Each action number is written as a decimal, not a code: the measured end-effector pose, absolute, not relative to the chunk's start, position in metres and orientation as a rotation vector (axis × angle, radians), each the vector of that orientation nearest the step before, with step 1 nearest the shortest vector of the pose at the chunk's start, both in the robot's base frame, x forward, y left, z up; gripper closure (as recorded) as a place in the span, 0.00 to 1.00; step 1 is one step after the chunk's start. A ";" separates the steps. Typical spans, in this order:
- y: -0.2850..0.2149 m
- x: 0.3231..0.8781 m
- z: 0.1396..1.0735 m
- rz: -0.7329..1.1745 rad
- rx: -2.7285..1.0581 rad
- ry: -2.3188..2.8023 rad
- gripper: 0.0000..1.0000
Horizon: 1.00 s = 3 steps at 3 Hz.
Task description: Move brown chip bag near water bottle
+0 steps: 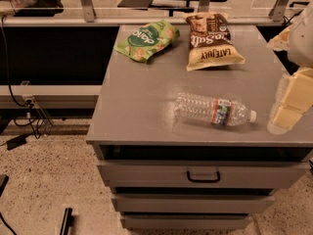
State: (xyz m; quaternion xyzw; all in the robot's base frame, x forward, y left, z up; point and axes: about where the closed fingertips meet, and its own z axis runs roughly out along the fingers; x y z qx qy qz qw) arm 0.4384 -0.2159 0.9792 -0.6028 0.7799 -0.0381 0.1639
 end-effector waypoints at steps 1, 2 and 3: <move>-0.216 0.438 0.979 -0.109 -1.719 2.223 0.00; -0.217 0.459 0.983 -0.133 -1.717 2.198 0.00; -0.237 0.505 0.987 -0.185 -1.682 2.198 0.00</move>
Offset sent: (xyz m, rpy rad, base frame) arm 0.0557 -0.0047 0.0066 -0.0084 -0.0538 0.0210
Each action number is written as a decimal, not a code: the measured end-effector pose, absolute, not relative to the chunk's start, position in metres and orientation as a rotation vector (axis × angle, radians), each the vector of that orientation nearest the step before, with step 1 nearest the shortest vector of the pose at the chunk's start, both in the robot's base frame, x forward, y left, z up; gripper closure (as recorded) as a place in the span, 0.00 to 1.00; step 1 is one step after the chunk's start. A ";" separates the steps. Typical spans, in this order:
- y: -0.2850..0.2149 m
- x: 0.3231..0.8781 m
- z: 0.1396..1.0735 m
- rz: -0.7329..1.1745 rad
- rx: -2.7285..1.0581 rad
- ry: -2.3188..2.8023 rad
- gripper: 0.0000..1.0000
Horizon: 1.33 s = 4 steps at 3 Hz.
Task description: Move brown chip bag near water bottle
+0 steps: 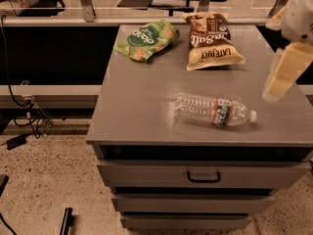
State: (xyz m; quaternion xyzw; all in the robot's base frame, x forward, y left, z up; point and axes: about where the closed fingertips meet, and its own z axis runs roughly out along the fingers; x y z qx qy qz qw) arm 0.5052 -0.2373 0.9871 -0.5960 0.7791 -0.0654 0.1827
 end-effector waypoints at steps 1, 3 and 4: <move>-0.268 0.566 0.991 -0.197 -1.572 2.200 0.00; -0.289 0.632 1.004 -0.126 -1.410 2.139 0.00; -0.290 0.632 1.005 -0.130 -1.410 2.138 0.00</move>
Offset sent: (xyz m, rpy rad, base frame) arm 0.1891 -0.0862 0.0832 0.3313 -0.2821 -0.1776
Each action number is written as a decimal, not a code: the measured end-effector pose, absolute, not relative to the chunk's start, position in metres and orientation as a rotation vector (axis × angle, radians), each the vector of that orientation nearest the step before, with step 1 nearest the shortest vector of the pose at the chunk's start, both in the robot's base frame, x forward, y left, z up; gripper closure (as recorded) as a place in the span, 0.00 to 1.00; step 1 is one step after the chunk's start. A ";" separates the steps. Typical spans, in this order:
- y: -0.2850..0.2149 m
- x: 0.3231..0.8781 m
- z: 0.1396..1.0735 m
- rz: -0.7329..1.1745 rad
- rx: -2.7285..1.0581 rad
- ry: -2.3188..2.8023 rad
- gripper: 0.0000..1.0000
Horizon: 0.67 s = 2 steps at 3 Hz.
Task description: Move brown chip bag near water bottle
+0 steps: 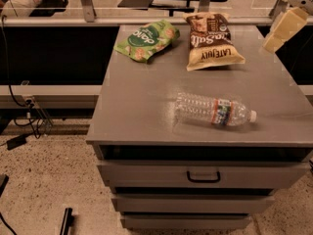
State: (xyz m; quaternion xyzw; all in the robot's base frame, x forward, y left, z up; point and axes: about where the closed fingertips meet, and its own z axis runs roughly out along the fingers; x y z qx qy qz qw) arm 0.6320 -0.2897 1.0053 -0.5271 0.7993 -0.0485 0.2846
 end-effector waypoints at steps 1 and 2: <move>-0.285 0.635 1.001 -0.043 -1.374 2.132 0.00; -0.265 0.657 0.976 0.250 -1.185 2.123 0.00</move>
Offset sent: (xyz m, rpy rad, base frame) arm 0.0406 0.0239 -0.0264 0.5477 0.0790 -0.0890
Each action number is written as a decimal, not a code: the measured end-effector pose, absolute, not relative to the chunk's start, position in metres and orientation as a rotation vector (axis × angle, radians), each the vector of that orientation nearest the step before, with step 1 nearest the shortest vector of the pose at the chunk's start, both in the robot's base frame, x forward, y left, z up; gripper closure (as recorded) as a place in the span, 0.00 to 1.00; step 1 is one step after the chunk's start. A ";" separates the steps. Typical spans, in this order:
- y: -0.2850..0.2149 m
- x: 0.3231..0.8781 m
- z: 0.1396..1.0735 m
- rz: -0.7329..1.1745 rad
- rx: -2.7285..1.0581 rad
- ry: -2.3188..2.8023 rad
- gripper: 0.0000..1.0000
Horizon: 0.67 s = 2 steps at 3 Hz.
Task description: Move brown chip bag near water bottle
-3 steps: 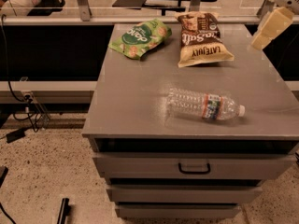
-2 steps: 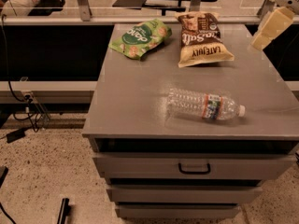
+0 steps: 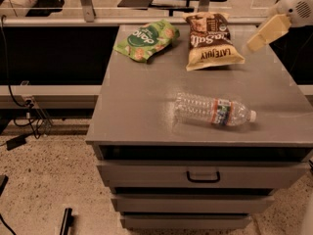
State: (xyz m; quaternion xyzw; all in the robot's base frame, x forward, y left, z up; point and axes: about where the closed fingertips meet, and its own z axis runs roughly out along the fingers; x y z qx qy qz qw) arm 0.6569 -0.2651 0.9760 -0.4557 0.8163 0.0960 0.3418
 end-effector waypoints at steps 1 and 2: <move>-0.251 0.672 0.963 0.369 -1.104 2.127 0.00; -0.239 0.692 0.944 0.396 -1.065 2.137 0.00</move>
Offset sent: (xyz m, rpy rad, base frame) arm 0.0566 0.0389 -0.0604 0.1470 0.0555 -0.0902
